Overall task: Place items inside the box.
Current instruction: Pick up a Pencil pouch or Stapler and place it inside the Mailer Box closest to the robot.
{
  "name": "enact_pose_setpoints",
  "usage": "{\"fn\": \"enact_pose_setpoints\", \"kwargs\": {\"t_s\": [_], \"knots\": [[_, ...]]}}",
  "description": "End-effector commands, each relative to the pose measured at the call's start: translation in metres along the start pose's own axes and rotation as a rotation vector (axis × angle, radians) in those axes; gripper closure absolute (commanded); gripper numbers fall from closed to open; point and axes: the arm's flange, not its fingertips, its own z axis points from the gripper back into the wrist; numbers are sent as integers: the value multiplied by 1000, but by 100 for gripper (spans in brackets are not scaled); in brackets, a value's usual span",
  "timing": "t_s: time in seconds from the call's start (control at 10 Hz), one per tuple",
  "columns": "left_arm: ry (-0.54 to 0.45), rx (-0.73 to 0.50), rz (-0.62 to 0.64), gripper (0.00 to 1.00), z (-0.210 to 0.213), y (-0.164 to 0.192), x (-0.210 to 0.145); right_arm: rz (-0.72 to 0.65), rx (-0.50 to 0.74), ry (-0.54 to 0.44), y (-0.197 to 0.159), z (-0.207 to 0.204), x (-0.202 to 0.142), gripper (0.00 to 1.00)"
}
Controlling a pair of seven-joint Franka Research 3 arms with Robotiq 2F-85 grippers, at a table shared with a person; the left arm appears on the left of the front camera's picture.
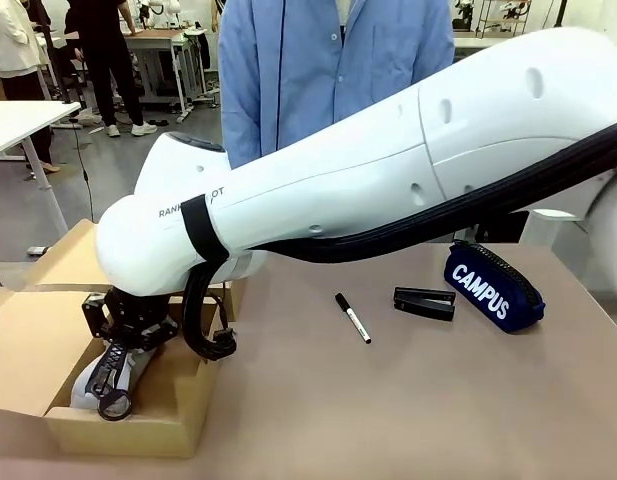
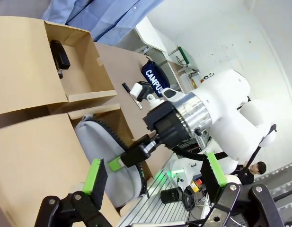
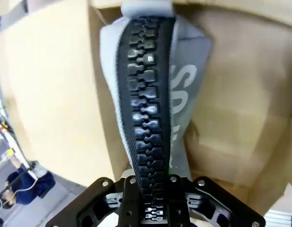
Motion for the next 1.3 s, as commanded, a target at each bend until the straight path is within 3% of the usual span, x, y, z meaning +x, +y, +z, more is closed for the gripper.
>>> {"fn": "enact_pose_setpoints", "kwargs": {"t_s": [0.0,0.7,0.8,0.9,1.0,1.2], "knots": [[-17,-17,-23,0,-1,-1,1,-45,-40,15,11,-9,12,92],[-17,-17,-23,0,-1,-1,1,-51,-70,65,5,-18,21,92],[-17,-17,-23,0,-1,-1,1,-52,-66,72,4,-18,21,53],[-17,-17,-23,0,-1,-1,1,-43,-73,77,3,-17,22,34],[-17,-17,-23,0,-1,-1,1,-39,-70,81,2,-17,22,0],[-17,-17,-23,0,-1,-1,1,-29,-58,97,2,-17,23,0]]}}
